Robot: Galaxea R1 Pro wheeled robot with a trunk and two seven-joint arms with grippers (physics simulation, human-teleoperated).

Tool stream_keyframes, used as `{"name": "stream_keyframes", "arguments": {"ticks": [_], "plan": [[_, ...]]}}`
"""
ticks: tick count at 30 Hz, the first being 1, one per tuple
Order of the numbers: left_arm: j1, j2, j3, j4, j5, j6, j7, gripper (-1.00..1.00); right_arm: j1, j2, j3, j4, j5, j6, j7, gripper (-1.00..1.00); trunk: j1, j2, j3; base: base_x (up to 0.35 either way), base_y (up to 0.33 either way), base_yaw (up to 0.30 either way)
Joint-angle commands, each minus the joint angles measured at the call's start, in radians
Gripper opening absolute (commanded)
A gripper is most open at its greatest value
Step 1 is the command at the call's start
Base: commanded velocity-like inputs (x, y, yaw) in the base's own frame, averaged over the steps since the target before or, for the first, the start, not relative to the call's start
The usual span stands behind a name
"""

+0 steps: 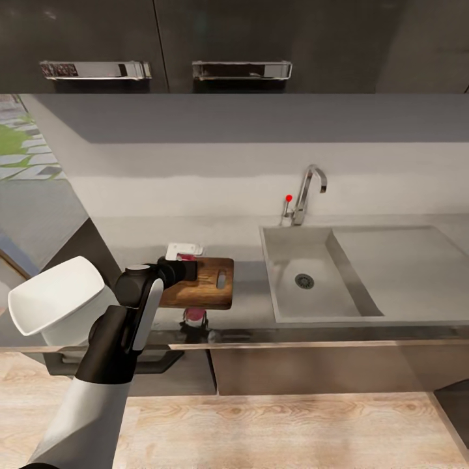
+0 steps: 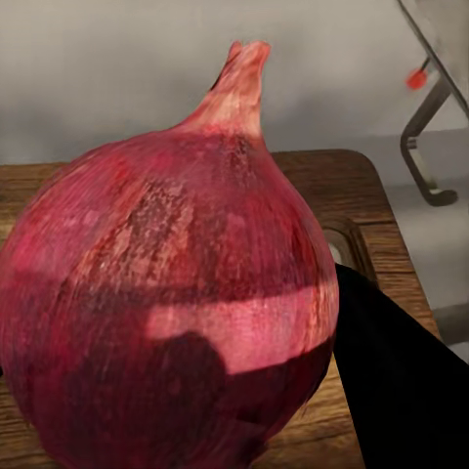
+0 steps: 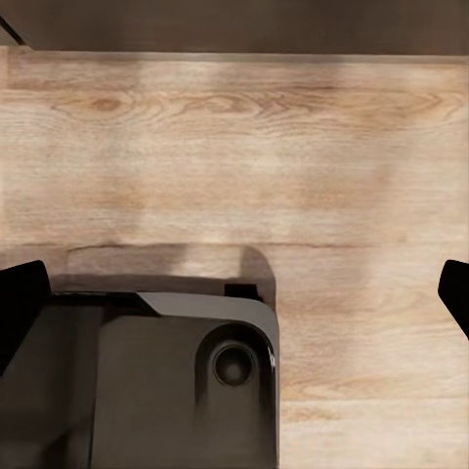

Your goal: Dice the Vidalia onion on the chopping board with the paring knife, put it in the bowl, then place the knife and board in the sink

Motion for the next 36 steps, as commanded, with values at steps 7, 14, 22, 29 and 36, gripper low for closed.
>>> {"name": "stream_keyframes", "arguments": {"ticks": [7, 14, 22, 29, 36], "plan": [[-0.001, 0.000, 0.000, -0.001, 0.006, 0.005, 0.000, -1.00, 0.000, -0.008, 0.001, -0.001, 0.003, -0.002, -0.001, 1.00, 0.000, -0.001, -0.002, 0.000, 0.000, 0.000], [0.000, 0.000, 0.000, 0.004, 0.007, 0.005, 0.000, -1.00, 0.000, -0.008, 0.001, -0.001, 0.004, -0.002, -0.002, 1.00, 0.000, -0.001, -0.002, 0.000, 0.000, 0.000], [0.001, 0.000, 0.000, 0.007, 0.007, 0.005, 0.000, -1.00, 0.000, -0.002, 0.001, -0.001, 0.002, -0.002, -0.003, 1.00, 0.000, -0.001, -0.002, 0.000, 0.055, 0.000], [0.001, 0.000, 0.000, 0.011, 0.007, 0.005, 0.000, -1.00, 0.000, -0.001, 0.001, -0.001, 0.002, 0.000, -0.003, 1.00, 0.000, -0.001, -0.002, 0.000, 0.076, 0.000], [0.020, -0.003, -0.002, 0.012, 0.006, 0.004, 0.000, -1.00, 0.000, -0.001, 0.001, -0.001, 0.002, 0.000, -0.004, 1.00, 0.000, -0.001, -0.002, 0.000, 0.003, 0.000]]}}
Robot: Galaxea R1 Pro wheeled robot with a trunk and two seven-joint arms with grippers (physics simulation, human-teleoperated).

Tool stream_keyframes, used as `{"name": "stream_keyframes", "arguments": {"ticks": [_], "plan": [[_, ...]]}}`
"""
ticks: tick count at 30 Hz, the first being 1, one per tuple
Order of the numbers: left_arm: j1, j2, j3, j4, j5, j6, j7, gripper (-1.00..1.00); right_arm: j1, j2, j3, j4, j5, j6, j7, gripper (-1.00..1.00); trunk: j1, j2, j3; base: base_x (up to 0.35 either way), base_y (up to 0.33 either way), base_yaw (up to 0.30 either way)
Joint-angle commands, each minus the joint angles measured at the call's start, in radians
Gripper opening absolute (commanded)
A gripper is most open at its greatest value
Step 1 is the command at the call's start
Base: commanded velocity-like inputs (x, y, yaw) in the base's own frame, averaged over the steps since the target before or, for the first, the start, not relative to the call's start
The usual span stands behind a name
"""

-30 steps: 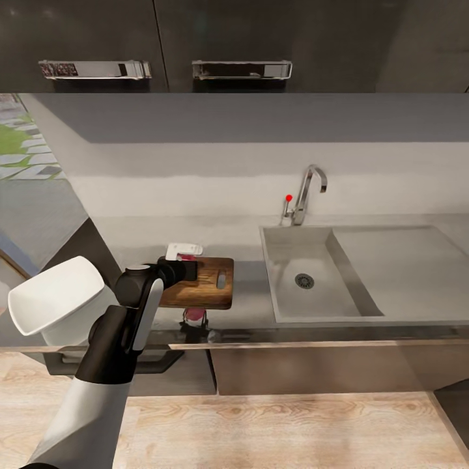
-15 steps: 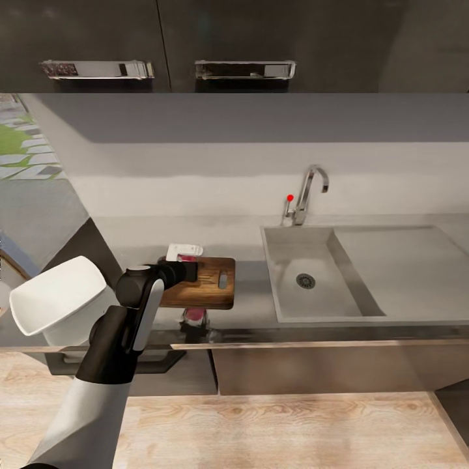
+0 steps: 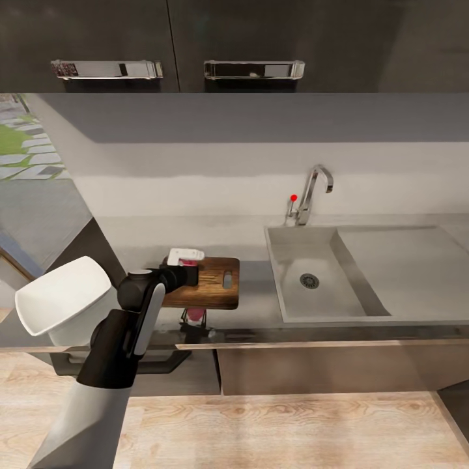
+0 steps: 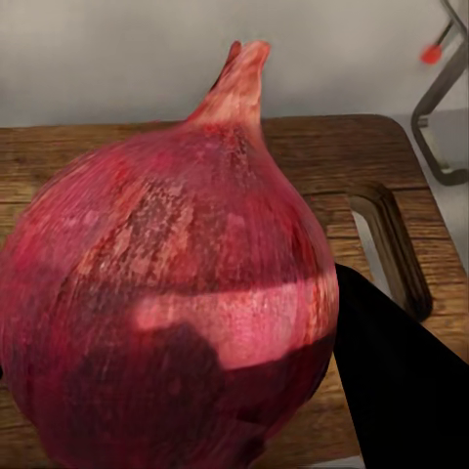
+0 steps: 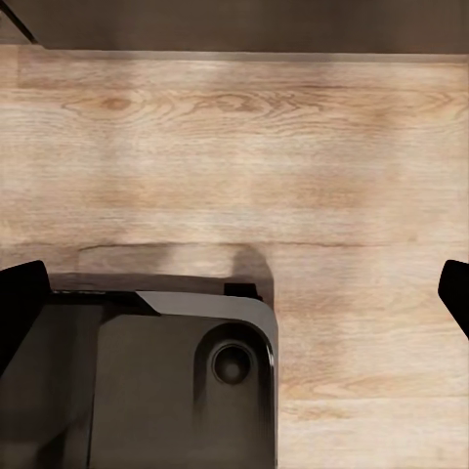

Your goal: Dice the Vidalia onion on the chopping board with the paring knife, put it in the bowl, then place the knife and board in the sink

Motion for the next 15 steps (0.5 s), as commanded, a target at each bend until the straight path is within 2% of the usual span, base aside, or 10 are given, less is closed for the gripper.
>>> {"name": "stream_keyframes", "arguments": {"ticks": [1, 15], "plan": [[0.000, 0.000, -0.002, -0.001, 0.005, 0.004, 0.000, -1.00, 0.000, 0.000, 0.001, -0.001, 0.002, -0.001, -0.004, 1.00, 0.000, -0.001, -0.001, 0.000, 0.000, 0.000], [0.002, -0.001, -0.006, 0.013, 0.004, 0.004, 0.000, -1.00, 0.000, 0.001, 0.001, -0.001, 0.004, -0.001, -0.004, 1.00, 0.000, -0.001, -0.015, 0.000, 0.000, 0.000]]}}
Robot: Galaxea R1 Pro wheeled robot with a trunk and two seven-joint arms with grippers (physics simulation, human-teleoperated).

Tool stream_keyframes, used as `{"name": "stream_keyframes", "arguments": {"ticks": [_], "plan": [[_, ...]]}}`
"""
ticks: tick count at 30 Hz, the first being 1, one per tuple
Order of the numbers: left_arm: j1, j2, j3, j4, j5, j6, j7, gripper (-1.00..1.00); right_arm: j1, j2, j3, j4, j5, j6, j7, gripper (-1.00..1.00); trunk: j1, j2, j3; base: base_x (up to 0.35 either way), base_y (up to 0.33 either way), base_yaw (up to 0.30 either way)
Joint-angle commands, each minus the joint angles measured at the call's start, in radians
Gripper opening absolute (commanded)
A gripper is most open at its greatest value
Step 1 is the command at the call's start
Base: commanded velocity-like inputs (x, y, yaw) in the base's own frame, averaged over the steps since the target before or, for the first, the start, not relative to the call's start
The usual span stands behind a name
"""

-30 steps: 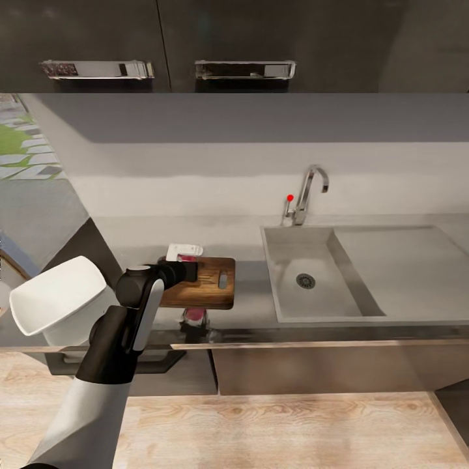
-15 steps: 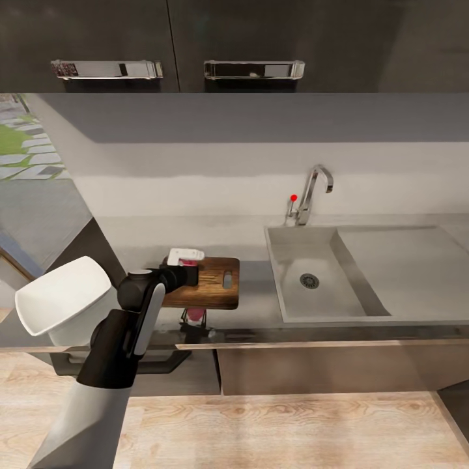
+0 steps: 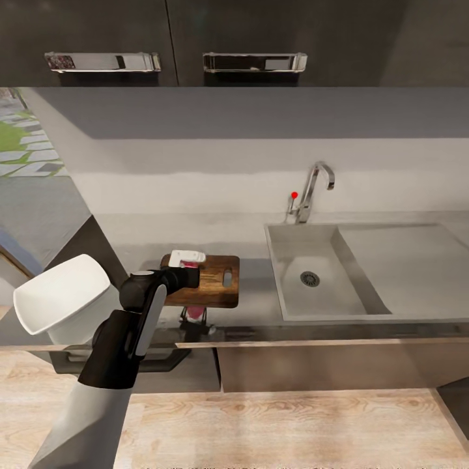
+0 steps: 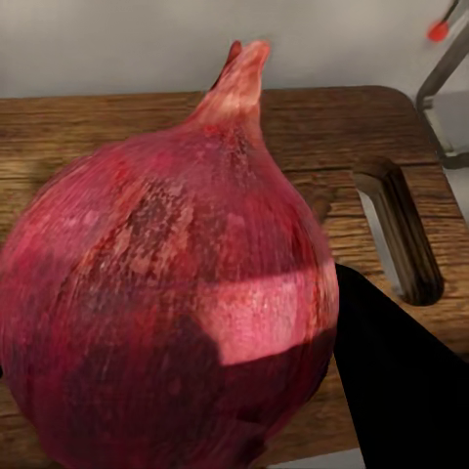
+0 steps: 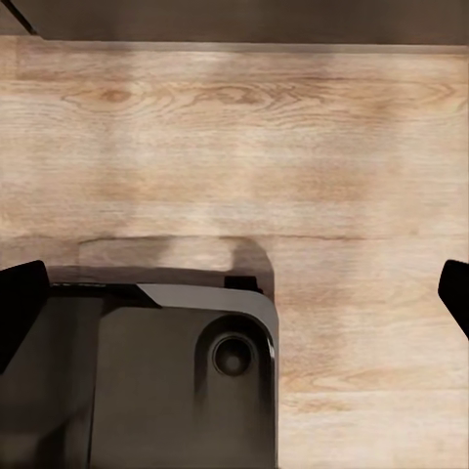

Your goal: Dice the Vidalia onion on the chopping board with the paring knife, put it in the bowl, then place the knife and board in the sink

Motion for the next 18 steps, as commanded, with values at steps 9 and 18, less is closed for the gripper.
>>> {"name": "stream_keyframes", "arguments": {"ticks": [9, 18], "plan": [[0.000, 0.000, 0.001, 0.001, 0.006, 0.005, 0.000, -1.00, 0.000, 0.000, 0.001, -0.001, 0.002, -0.001, -0.004, 1.00, 0.000, -0.001, -0.013, 0.000, 0.000, 0.000], [0.000, 0.000, 0.001, 0.001, 0.006, 0.005, 0.000, -1.00, 0.000, 0.000, 0.001, -0.001, 0.001, -0.001, -0.004, 1.00, 0.000, -0.001, -0.026, 0.081, 0.000, 0.000]]}}
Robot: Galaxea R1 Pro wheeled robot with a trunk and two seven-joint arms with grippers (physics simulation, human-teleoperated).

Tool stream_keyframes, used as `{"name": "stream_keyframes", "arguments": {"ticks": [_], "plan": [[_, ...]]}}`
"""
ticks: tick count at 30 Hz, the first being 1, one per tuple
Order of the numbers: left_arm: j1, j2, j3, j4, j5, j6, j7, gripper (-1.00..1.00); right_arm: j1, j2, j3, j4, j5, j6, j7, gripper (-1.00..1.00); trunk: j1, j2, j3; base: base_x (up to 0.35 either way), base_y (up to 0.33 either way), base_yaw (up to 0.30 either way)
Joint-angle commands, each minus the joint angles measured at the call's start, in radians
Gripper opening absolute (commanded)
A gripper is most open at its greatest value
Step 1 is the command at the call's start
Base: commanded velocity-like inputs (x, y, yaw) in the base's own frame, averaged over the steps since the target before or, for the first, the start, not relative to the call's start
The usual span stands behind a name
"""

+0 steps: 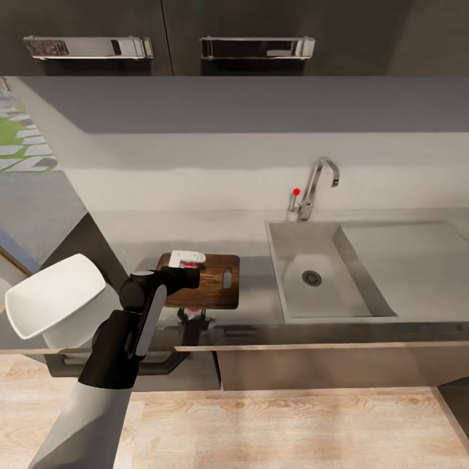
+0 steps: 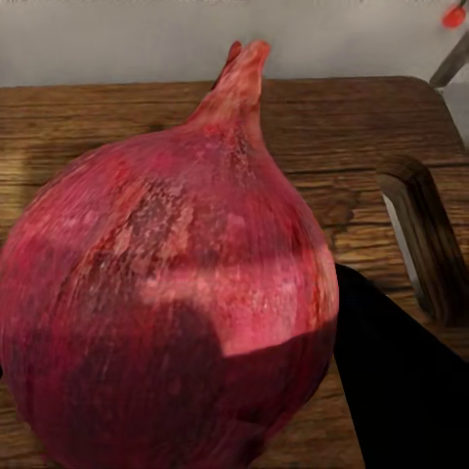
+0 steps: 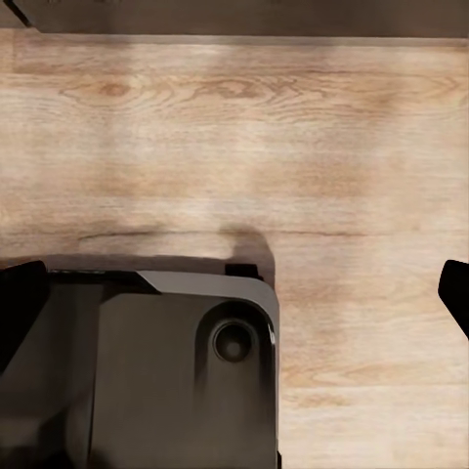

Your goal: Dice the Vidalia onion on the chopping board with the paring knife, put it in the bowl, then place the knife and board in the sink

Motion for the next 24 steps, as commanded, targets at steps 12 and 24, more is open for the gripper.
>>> {"name": "stream_keyframes", "arguments": {"ticks": [12, 24], "plan": [[-0.001, 0.000, 0.001, -0.001, 0.006, 0.004, 0.000, -1.00, 0.000, 0.000, 0.001, -0.001, 0.002, -0.001, -0.004, 1.00, 0.000, -0.001, -0.011, 0.013, 0.000, 0.000], [0.000, 0.000, 0.001, -0.001, 0.006, 0.004, 0.000, -1.00, 0.000, 0.000, 0.001, -0.001, 0.002, -0.001, -0.004, 1.00, 0.000, -0.001, -0.011, 0.009, 0.000, 0.000]]}}
